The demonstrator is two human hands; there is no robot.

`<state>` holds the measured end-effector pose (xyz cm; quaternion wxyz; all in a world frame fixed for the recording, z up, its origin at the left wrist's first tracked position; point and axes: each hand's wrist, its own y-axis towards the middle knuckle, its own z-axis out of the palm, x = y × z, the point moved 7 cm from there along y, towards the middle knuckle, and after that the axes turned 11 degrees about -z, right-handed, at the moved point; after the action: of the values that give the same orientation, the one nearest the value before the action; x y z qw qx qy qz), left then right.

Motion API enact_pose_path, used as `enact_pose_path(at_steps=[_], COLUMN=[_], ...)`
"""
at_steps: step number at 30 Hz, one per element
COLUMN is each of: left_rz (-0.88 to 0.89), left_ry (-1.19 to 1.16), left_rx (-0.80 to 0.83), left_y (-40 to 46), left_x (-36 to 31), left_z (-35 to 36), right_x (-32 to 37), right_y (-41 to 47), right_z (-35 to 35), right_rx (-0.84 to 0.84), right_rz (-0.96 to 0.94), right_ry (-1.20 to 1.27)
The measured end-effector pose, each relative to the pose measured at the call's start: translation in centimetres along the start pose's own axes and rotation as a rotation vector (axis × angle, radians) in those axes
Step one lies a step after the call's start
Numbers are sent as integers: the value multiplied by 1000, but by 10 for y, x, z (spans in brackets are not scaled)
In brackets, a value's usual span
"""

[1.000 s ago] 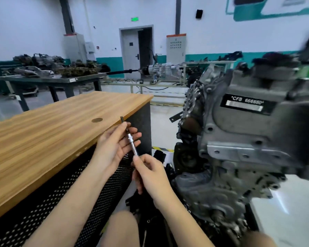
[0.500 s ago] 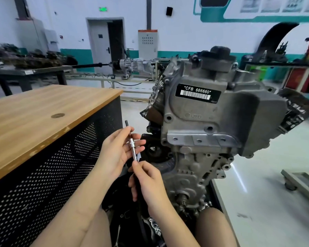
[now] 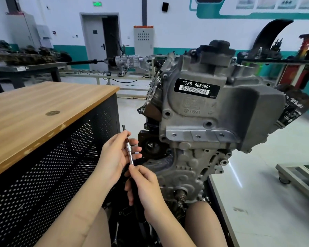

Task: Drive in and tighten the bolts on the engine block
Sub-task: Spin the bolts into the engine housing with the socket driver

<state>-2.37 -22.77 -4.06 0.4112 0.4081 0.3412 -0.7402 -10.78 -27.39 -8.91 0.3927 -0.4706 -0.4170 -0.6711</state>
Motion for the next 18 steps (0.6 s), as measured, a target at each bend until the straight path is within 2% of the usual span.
enact_pose_path(at_steps=[8,14,18], left_rz=[-87,-248,-294], left_ry=[16,31,44], left_rx=[-28,-21,12], left_y=[0,1,4], left_x=[46,115,134], left_z=[-14,-24,-12], right_x=[-34,-84,-97], right_y=[-20,-47,-56], right_z=[-19,-48,-64], right_rx=[-60,-192,-297], right_rz=[61,181,199], right_ry=[-43,-56,-32])
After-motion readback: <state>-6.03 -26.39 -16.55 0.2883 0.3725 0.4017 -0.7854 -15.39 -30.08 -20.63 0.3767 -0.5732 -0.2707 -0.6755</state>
